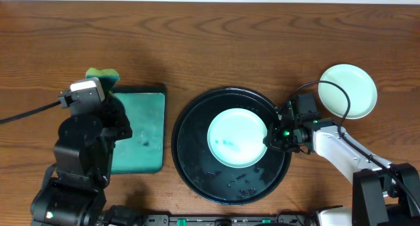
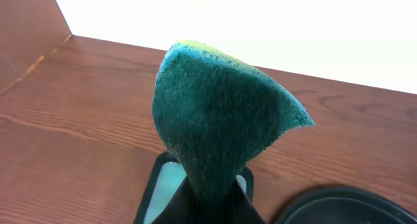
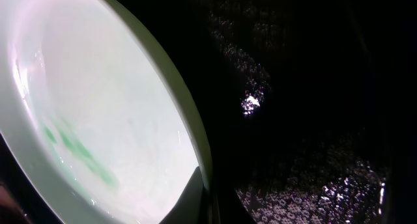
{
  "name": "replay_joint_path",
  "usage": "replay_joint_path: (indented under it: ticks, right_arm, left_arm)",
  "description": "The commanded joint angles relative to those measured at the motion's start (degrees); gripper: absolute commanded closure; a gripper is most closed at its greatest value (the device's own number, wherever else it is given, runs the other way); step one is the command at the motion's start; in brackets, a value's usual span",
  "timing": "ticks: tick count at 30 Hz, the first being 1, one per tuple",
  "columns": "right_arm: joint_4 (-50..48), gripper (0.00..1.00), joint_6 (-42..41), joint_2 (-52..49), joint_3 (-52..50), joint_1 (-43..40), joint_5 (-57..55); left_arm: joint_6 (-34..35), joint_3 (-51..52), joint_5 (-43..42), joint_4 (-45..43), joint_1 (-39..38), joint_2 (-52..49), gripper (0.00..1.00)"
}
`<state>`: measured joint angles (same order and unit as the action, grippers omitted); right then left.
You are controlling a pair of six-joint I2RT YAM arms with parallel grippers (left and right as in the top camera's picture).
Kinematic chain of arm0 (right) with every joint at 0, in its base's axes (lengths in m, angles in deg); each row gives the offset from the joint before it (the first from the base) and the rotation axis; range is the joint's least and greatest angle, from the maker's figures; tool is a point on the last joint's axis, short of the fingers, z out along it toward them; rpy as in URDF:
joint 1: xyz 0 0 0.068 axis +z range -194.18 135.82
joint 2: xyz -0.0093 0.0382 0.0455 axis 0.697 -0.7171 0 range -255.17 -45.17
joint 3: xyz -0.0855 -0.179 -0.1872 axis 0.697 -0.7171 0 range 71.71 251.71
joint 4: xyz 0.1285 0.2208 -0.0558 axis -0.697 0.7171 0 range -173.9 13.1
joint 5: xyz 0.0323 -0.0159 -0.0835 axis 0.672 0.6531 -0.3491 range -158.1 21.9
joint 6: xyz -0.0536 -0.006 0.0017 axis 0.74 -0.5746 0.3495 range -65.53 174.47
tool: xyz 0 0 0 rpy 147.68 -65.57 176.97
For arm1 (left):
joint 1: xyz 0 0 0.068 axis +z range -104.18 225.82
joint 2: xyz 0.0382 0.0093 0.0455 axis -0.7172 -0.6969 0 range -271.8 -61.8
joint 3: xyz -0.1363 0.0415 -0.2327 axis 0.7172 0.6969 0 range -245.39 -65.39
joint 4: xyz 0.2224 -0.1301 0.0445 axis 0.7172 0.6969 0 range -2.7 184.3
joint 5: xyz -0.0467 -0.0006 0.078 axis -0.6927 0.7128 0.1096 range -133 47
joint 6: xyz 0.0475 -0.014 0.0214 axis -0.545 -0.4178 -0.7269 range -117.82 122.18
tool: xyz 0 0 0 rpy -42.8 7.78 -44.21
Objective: Clean dirty plates on tray and stack at the side
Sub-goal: 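Dip left gripper into the water tray and grasp the sponge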
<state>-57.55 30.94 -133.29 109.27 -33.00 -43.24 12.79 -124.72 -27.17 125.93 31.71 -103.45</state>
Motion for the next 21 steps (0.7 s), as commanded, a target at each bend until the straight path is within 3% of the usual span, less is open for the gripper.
replay_joint_path:
  ticks: [1,13,21]
  right_arm:
    - [0.07,0.99,0.68,-0.28,1.01,0.33,1.16]
    - [0.0,0.99,0.72,-0.28,1.01,0.33,1.14]
    - [-0.02,0.99,0.94,-0.28,1.01,0.33,1.14]
  left_arm:
    - [-2.05,-0.24,1.64,-0.61,-0.22,-0.55,0.93]
    - [-2.67,-0.24,1.64,-0.39,-0.22,-6.1,0.93]
    - [0.74,-0.24,1.33,1.64,-0.22,-22.86,0.93]
